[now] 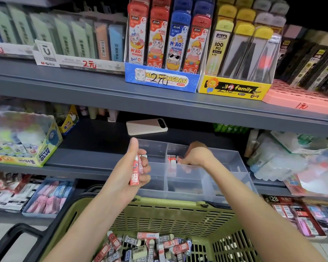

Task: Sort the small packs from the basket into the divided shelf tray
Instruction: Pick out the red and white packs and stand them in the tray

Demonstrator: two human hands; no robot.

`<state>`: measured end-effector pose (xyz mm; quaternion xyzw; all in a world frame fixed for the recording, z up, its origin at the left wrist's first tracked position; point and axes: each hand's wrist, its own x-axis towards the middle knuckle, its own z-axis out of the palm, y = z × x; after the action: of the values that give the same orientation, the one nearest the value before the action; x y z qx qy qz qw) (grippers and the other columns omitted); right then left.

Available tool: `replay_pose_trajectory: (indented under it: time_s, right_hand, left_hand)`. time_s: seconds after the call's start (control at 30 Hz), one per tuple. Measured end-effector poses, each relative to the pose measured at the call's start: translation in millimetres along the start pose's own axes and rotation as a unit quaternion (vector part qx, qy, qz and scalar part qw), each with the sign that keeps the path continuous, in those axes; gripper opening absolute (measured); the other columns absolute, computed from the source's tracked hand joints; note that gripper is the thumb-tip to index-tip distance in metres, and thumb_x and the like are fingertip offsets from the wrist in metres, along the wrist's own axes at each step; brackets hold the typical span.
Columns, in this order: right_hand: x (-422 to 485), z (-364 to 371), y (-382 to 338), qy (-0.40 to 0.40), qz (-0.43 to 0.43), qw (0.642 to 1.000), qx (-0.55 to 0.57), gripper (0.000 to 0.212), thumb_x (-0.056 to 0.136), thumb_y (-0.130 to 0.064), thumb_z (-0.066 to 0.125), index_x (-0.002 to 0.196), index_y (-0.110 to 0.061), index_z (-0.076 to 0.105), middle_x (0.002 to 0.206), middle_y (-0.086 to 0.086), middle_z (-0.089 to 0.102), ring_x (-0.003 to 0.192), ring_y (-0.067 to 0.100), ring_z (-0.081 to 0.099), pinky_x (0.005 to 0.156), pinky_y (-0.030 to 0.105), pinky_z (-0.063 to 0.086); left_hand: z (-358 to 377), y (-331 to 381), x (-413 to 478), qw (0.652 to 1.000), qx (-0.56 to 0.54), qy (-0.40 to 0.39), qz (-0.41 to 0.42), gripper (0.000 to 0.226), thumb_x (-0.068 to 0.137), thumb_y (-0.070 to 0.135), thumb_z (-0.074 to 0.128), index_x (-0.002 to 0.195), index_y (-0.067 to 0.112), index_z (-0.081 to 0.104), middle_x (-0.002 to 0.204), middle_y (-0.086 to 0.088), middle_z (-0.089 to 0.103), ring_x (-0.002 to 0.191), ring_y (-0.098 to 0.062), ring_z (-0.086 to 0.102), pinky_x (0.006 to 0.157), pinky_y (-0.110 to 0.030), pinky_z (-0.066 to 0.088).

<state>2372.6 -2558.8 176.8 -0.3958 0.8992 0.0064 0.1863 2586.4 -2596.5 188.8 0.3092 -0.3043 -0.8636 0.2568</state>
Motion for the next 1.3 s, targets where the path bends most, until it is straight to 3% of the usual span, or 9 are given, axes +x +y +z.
replay_pose_trajectory:
  time_s: [0.27,0.43,0.53,0.67,0.77,0.93,1.1,1.2,1.3]
  right_hand:
    - [-4.5,-0.4,-3.8,-0.027,-0.026,0.999,0.033,0.029,0.083,-0.013,0.058,0.057,-0.011,0.044,0.057,0.001,0.04,0.049,0.013,0.037,0.04,0.019,0.029]
    - [-29.8,-6.8,-5.2,0.055,-0.065,0.995,0.047,0.015,0.087,-0.009,0.046,0.076,-0.007,0.056,0.083,0.013,0.058,0.073,0.029,0.053,0.066,0.026,0.045]
    - [-72.4,-11.2,-19.9,0.16,-0.167,0.94,0.25,0.016,0.088,-0.026,0.056,0.087,-0.018,0.07,0.083,0.0,0.07,0.079,0.016,0.062,0.076,0.031,0.051]
    - [-124.9,-5.7,-53.0,0.105,-0.282,0.893,0.334,0.022,0.077,-0.046,0.064,0.094,-0.033,0.068,0.065,-0.014,0.061,0.062,-0.003,0.053,0.063,0.016,0.042]
    - [-137.7,6.6,-68.6,0.139,-0.292,0.899,0.296,0.031,0.079,-0.036,0.068,0.109,-0.031,0.062,0.072,-0.012,0.054,0.064,0.001,0.047,0.064,0.018,0.04]
    - [-143.3,13.8,-72.7,0.125,-0.298,0.868,0.376,0.024,0.079,-0.022,0.071,0.094,-0.034,0.057,0.081,-0.01,0.057,0.071,0.006,0.052,0.07,0.022,0.05]
    - [-117.6,0.0,-65.1,0.056,-0.228,0.769,0.594,0.022,0.075,-0.003,0.074,0.085,-0.019,0.064,0.07,-0.004,0.065,0.058,0.002,0.057,0.052,0.012,0.042]
    - [-84.1,-14.5,-55.8,0.111,-0.173,0.796,0.569,0.018,0.075,-0.008,0.075,0.083,-0.018,0.063,0.073,-0.001,0.066,0.065,0.006,0.059,0.061,0.015,0.045]
    - [-51.8,-16.8,-58.0,0.133,-0.144,0.902,0.384,0.016,0.075,-0.017,0.075,0.086,-0.02,0.064,0.084,0.001,0.068,0.075,0.014,0.06,0.072,0.026,0.046]
  left_hand:
    - [3.1,-5.3,2.8,1.0,-0.014,0.0,-0.006,0.055,0.058,0.059,0.068,0.085,0.014,0.056,0.06,0.001,0.043,0.046,-0.007,0.041,0.033,-0.015,0.031]
    - [5.5,-6.0,4.0,0.999,-0.046,0.01,-0.012,0.058,0.065,0.067,0.058,0.08,0.011,0.06,0.059,-0.001,0.047,0.045,-0.008,0.044,0.03,-0.016,0.031]
    - [4.0,-5.8,5.3,0.997,-0.071,0.014,-0.016,0.062,0.085,0.067,0.042,0.079,0.007,0.06,0.06,-0.004,0.047,0.042,-0.011,0.043,0.029,-0.017,0.028]
    - [10.3,-8.8,1.8,0.997,-0.075,0.034,-0.008,0.056,0.094,0.06,0.035,0.085,0.009,0.057,0.062,-0.007,0.061,0.043,-0.015,0.055,0.036,-0.02,0.038]
    - [14.0,-10.2,-1.2,0.994,-0.074,0.078,0.008,0.048,0.096,0.052,0.04,0.077,0.012,0.057,0.052,-0.003,0.062,0.045,-0.015,0.063,0.043,-0.023,0.05]
    - [5.2,-11.1,-7.2,0.996,-0.045,0.068,0.025,0.049,0.095,0.049,0.044,0.073,0.011,0.066,0.06,-0.003,0.066,0.058,-0.017,0.066,0.059,-0.033,0.05]
    - [-7.8,1.4,-10.1,0.994,-0.03,0.09,0.048,0.045,0.095,0.046,0.046,0.095,0.004,0.064,0.081,-0.012,0.067,0.068,-0.022,0.062,0.043,-0.025,0.049]
    - [-26.4,13.8,-10.0,0.99,-0.043,0.116,0.071,0.04,0.092,0.046,0.051,0.106,0.009,0.055,0.055,0.0,0.059,0.048,-0.01,0.056,0.041,-0.023,0.047]
    - [-40.8,22.0,-8.7,0.989,-0.056,0.104,0.089,0.042,0.091,0.047,0.051,0.11,0.01,0.05,0.051,0.003,0.05,0.042,-0.007,0.046,0.04,-0.021,0.044]
